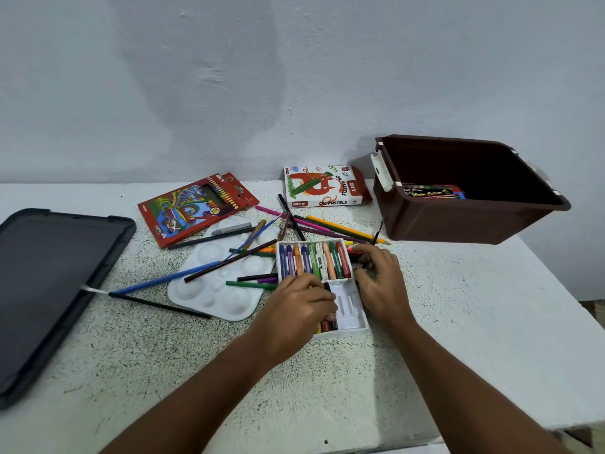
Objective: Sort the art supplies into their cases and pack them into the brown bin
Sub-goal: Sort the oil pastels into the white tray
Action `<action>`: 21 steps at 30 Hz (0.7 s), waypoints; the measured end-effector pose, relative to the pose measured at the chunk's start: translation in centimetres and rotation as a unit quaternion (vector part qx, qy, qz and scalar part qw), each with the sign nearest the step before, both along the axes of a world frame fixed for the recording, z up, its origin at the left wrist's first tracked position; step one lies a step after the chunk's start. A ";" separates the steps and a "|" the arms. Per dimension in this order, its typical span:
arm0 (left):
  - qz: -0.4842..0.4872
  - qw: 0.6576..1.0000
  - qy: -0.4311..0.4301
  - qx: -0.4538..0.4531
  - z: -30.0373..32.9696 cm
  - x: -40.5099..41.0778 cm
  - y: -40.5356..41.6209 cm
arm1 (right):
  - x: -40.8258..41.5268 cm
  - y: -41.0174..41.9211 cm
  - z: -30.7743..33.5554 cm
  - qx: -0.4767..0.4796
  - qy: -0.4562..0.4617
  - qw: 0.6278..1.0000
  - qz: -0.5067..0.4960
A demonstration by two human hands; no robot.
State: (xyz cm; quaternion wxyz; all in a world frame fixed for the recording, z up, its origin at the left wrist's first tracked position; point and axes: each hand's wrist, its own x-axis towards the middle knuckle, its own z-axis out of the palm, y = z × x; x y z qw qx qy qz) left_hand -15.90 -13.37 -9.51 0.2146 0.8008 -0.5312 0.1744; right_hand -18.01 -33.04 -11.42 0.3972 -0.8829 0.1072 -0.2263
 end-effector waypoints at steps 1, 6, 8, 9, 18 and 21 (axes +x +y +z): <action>0.004 1.000 0.002 0.001 0.0 0.1 -0.1 | 0.0 0.0 0.0 0.001 0.001 1.000 0.000; 0.023 0.999 0.031 0.027 0.4 -0.2 -0.6 | 0.0 0.0 -0.2 -0.002 0.002 1.000 -0.003; 0.026 0.998 0.047 0.017 0.5 -0.2 -0.7 | 0.0 0.0 -0.2 -0.006 0.000 1.000 -0.004; 0.027 0.998 0.062 0.009 0.4 -0.1 -0.7 | 0.1 0.0 -0.2 -0.008 -0.001 1.000 -0.005; 0.070 0.982 0.161 -0.075 0.8 2.5 0.8 | 0.0 0.0 -0.1 -0.005 0.005 1.000 -0.003; 0.169 0.967 0.156 -0.106 1.7 5.2 2.5 | -0.1 0.1 -0.1 -0.002 0.006 1.000 -0.002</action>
